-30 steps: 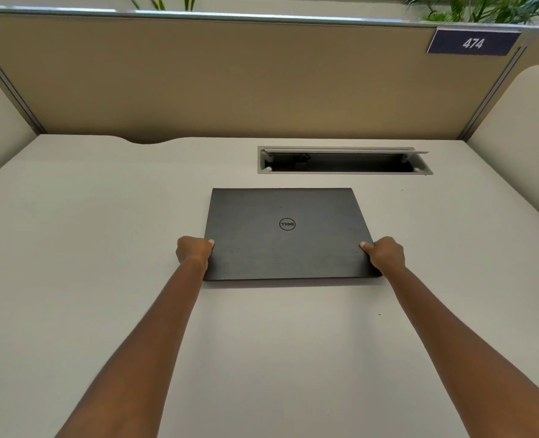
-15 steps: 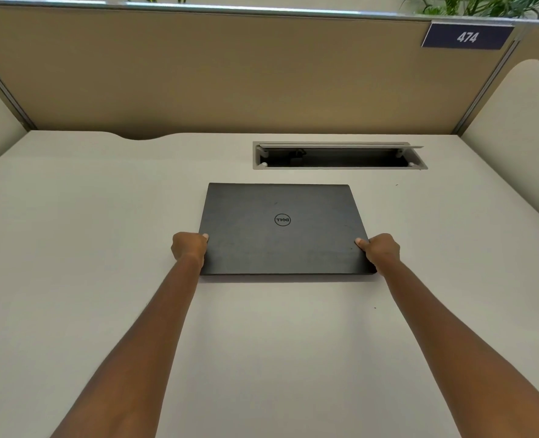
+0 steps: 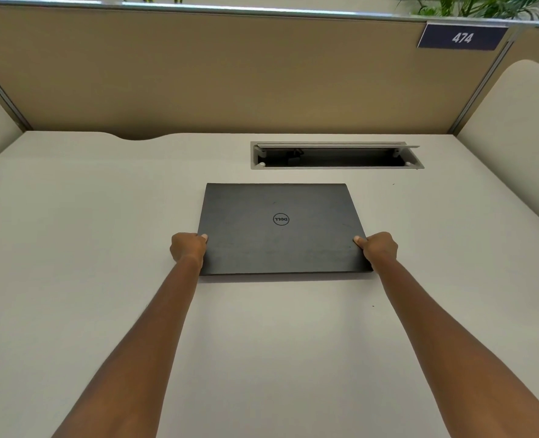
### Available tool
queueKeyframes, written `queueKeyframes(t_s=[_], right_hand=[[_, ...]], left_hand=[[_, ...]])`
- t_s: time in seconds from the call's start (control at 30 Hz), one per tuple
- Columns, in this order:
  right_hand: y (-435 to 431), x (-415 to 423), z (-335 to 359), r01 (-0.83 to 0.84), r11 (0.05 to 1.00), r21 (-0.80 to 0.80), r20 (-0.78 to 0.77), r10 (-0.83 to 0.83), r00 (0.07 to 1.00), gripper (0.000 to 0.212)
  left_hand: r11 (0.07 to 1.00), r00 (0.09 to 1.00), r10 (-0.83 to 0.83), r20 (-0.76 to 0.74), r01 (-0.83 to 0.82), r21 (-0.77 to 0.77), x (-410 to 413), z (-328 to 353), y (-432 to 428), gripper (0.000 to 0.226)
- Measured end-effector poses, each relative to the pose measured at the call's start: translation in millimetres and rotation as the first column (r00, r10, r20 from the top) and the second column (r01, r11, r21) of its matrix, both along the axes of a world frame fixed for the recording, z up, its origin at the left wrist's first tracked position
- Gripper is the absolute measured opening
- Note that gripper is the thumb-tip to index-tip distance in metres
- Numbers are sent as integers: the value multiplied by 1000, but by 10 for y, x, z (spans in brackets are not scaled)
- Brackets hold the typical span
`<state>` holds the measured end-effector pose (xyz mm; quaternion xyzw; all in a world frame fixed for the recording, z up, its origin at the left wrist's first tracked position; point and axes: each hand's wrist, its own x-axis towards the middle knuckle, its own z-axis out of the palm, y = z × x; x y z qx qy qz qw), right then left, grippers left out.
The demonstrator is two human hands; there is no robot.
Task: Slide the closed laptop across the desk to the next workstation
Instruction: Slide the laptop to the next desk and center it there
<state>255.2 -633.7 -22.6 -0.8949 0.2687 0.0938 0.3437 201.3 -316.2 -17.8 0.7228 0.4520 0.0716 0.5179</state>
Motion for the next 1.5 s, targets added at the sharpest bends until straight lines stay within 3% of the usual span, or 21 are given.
queueKeyframes(t_s=[0.1, 0.53, 0.67, 0.73, 0.83, 1.0, 1.23, 1.43, 1.5], right_hand=[[4, -7, -1, 15, 1000, 12, 9, -15, 1000, 53], [16, -29, -13, 50, 998, 34, 46, -52, 998, 52], [33, -53, -5, 31, 1000, 2, 66, -31, 997, 52], [46, -96, 9, -10, 1000, -26, 80, 12, 997, 48], [146, -187, 35, -69, 991, -116, 128, 84, 988, 30], [312, -350, 16, -188, 929, -318, 229, 268, 936, 44], [583, -513, -114, -428, 759, -491, 193, 574, 796, 54], [834, -612, -224, -506, 684, -525, 159, 663, 731, 61], [876, -642, -231, -529, 668, -524, 148, 683, 716, 83]], left_hand=[[1000, 1000, 0, 13, 0, 0, -7, -3, -4, 31], [999, 999, -30, 27, 29, 36, -22, -60, -1, 30], [991, 995, -96, 7, 95, 90, -46, -48, -5, 16], [968, 986, -163, -33, 167, 185, -80, -38, -28, 27], [894, 970, -205, -131, 240, 378, -161, -34, -142, 32], [647, 908, -344, -238, 413, 641, -282, -70, -341, 49], [413, 781, -521, -345, 584, 699, -293, -145, -606, 62], [329, 705, -601, -376, 647, 688, -297, -231, -838, 63], [316, 685, -621, -381, 663, 678, -307, -263, -881, 64]])
